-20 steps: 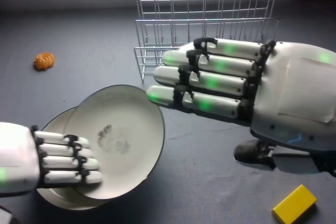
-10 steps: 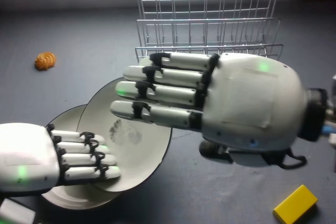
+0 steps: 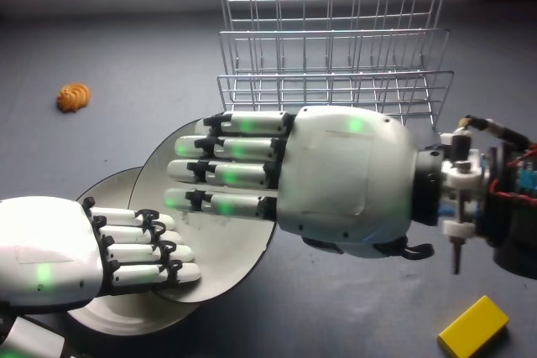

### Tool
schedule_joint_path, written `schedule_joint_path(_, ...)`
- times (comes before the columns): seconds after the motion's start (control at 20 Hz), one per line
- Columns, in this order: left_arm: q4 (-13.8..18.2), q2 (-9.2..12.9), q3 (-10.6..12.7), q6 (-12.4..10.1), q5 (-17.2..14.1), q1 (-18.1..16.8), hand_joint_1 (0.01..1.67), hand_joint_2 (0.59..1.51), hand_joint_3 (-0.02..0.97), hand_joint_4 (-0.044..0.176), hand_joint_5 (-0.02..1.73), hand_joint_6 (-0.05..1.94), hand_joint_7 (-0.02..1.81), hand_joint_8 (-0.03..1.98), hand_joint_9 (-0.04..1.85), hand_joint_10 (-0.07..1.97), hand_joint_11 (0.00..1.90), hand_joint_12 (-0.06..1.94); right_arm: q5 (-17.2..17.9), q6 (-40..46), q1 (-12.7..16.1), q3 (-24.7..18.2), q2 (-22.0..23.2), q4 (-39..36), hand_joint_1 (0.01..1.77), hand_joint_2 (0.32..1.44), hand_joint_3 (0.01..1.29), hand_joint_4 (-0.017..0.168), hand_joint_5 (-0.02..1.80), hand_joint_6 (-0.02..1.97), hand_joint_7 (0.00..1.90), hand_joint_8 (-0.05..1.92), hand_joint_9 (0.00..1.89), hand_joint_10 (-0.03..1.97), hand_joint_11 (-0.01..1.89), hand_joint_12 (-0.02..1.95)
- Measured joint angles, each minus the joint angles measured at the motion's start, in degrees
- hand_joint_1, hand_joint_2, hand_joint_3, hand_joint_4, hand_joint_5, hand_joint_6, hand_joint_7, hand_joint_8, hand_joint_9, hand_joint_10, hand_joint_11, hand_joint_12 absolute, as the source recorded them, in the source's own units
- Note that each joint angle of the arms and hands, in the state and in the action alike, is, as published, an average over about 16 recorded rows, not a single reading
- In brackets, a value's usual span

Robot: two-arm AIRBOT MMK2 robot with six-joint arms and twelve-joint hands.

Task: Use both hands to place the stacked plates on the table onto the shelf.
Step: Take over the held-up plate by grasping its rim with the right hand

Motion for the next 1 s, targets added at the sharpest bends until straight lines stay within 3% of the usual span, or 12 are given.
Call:
schedule_joint_path(0.55,-0.32,-0.14,0.06,0.0,0.03,0.01,0.02,1.189,0.004,-0.009,-0.01,-0.02,-0.01,-0.02,0.02,0.0,0.02,0.01,-2.22,-4.83,0.3,7.6,-8.74,2.27,1.16,1.0,0.01,-0.002,0.21,0.02,0.21,0.01,0.19,0.01,0.02,0.78)
schedule_joint_path(1.0,-0.75,-0.33,0.36,-0.02,-0.29,0.11,0.02,1.19,0.004,-0.009,-0.01,-0.02,-0.01,-0.02,0.02,0.0,0.02,0.01,-1.68,-6.15,0.23,11.7,-13.0,3.24,1.08,1.02,0.01,-0.005,0.58,0.1,0.62,0.06,0.62,0.04,0.23,1.08)
